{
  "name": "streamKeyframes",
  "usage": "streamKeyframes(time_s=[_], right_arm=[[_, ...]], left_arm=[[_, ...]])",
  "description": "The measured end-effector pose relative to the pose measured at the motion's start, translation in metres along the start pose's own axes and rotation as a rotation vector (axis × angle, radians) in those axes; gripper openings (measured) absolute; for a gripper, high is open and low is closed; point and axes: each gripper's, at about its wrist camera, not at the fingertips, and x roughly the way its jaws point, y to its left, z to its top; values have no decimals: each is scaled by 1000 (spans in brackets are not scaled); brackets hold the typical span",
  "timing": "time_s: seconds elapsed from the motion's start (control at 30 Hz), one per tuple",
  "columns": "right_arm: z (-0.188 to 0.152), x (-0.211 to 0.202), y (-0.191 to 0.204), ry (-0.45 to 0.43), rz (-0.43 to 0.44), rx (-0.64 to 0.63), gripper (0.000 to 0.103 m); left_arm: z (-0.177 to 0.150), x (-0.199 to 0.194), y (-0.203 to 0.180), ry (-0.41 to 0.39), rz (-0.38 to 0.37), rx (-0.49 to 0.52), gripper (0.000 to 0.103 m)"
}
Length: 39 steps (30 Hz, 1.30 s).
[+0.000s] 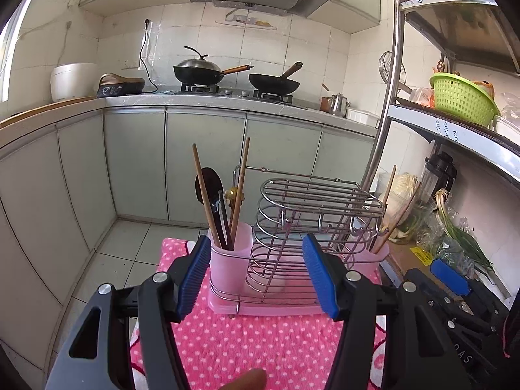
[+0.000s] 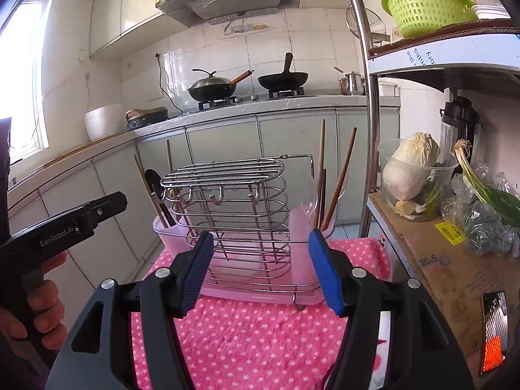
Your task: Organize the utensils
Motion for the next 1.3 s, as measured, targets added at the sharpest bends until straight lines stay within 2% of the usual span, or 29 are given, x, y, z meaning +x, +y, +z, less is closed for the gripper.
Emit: streamKeyframes(time_s=[0.27, 0.53, 0.8, 1.3], right_arm=[[-11, 1, 9, 26, -9, -4, 63], [-22, 6, 16, 35, -22, -23, 63], [-39, 17, 15, 71, -21, -11, 63], [-43, 26, 5, 90, -29, 10, 63]], left_arm=[[-18, -4, 4, 33, -12, -24, 58], [-30, -7, 7, 33, -4, -31, 58], [-37, -6, 5, 29, 6, -18, 58], [-43, 9, 2, 60, 8, -15, 58]])
